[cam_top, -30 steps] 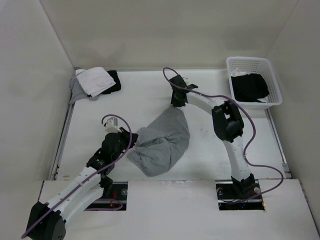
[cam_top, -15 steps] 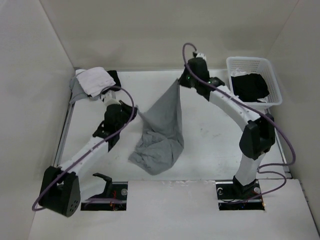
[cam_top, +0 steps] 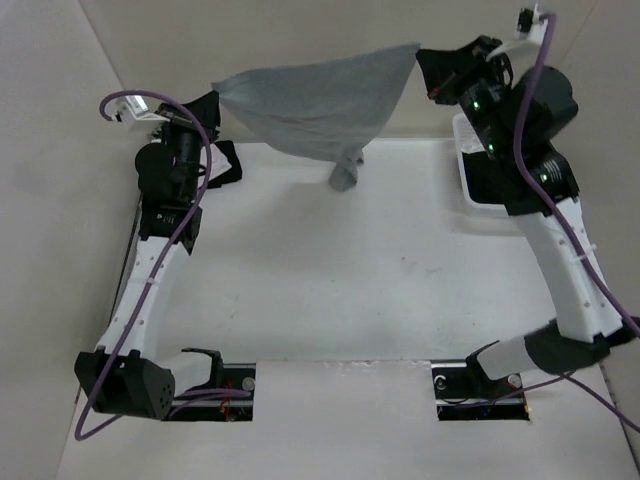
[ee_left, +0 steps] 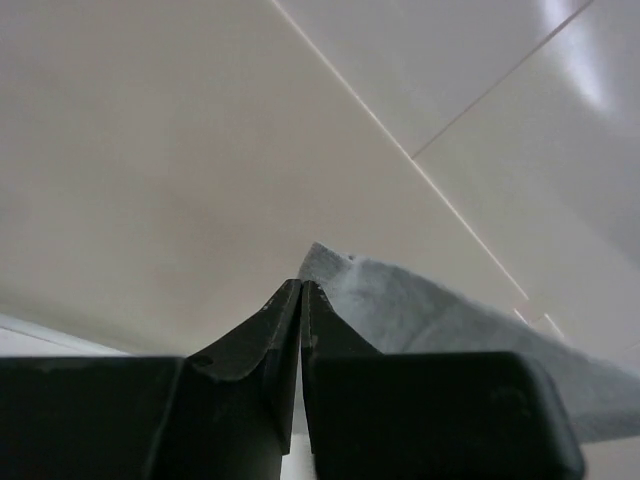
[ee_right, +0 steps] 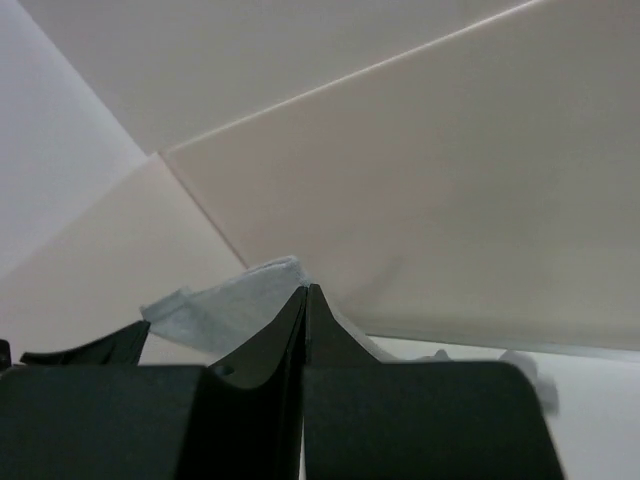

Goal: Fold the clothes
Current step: Flatten the tank top out

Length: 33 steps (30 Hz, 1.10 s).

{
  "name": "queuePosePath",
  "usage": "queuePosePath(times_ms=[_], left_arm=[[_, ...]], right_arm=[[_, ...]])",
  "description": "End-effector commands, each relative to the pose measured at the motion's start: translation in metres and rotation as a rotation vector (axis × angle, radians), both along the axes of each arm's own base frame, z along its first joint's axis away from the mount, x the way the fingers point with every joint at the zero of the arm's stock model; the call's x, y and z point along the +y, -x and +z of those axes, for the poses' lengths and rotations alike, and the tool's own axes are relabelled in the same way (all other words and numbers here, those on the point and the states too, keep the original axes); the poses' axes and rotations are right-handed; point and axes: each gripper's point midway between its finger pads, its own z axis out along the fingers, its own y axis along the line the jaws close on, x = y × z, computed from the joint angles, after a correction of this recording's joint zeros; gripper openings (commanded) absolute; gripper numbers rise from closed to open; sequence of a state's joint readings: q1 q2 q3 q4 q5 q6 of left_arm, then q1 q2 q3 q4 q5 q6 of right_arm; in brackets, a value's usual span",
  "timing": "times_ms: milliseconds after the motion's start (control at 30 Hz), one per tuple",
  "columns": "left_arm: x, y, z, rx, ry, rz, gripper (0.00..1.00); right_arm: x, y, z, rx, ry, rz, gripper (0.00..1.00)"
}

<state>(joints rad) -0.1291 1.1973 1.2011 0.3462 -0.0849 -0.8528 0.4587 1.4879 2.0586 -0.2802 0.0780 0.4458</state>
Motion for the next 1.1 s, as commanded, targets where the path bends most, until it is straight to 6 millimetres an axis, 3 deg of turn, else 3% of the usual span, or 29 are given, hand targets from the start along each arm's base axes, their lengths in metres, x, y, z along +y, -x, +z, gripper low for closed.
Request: queuePosePath(times_ms=[0,167,233,300,433,500,567,667,767,833,1067], left_arm=[[-0.003,0.016,-0.008,-0.027,-0.031,-0.021,0.04],[0.004,0.057,-0.065,0.022,-0.003,0.002,0.04],[0.004,0.067,-0.077,0.034,0.011,0.008,0.04],[0.006,0.076,-0.056,0.001,0.027,0.003,0.03],[0.001,0.126,0.033,-0.176,0.014,-0.038,0.03],[0.001,0.151,0.062,-0.24,0.0,-0.044,0.03],[0.003,0.174,0.084,-0.287,-0.011,-0.041,0.03],[0.004,0.19,0.098,-0.319,-0.032,-0.042,0.03],[0.003,0.19,0.099,-0.312,-0.049,-0.039,0.03],[0.001,0.178,0.09,-0.282,-0.059,-0.035,0.03],[-0.009,0.084,-0.002,-0.02,-0.09,-0.008,0.03]], right_arm=[[0.008,0.005,-0.059,0.072,0.071,0.019,0.0],[0.001,0.057,-0.172,0.182,0.081,0.047,0.0],[-0.007,0.07,-0.189,0.196,0.078,0.041,0.0],[-0.019,0.085,-0.168,0.169,0.047,0.03,0.0],[-0.041,0.137,-0.087,0.01,-0.001,0.038,0.0],[-0.053,0.164,-0.058,-0.045,-0.031,0.043,0.0],[-0.063,0.183,-0.036,-0.076,-0.057,0.041,0.0],[-0.074,0.199,-0.015,-0.092,-0.072,0.039,0.0],[-0.071,0.202,-0.004,-0.09,-0.066,0.044,0.0],[-0.057,0.193,-0.007,-0.074,-0.035,0.044,0.0],[-0.006,0.101,-0.072,0.078,0.06,0.047,0.0]])
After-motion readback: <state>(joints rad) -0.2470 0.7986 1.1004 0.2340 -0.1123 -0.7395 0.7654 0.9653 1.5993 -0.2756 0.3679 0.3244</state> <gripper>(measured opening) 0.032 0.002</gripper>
